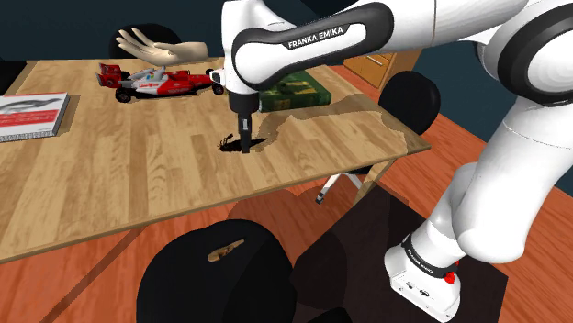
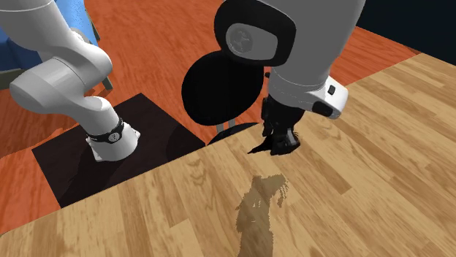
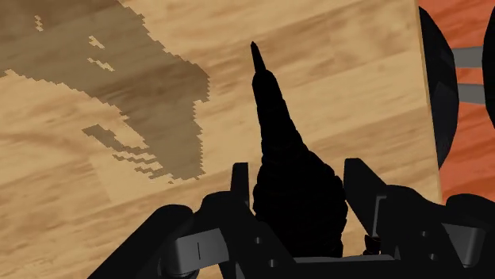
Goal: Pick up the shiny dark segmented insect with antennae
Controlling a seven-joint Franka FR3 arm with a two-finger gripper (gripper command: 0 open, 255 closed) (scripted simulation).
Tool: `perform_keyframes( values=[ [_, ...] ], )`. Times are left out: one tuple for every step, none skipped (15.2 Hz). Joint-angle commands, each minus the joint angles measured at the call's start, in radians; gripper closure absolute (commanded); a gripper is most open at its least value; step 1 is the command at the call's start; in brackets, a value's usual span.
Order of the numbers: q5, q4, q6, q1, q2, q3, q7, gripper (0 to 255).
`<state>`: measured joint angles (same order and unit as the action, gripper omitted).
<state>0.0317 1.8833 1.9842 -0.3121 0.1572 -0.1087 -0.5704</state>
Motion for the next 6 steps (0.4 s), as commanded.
perform_keyframes(
  values=[
    [0.0,-0.02,-0.027,0.001,-0.007,0.0,0.0,255],
    [0.001,-0.029,-0.04,0.001,-0.011,0.0,0.0,255],
    [0.001,-0.038,-0.052,0.001,-0.014,0.0,0.0,255],
    [0.001,-0.047,-0.065,0.001,-0.018,0.0,0.001,255],
    [0.001,-0.049,-0.067,0.001,-0.018,0.0,0.001,255],
    [0.001,-0.049,-0.067,0.001,-0.018,0.0,0.001,255]
  ],
)
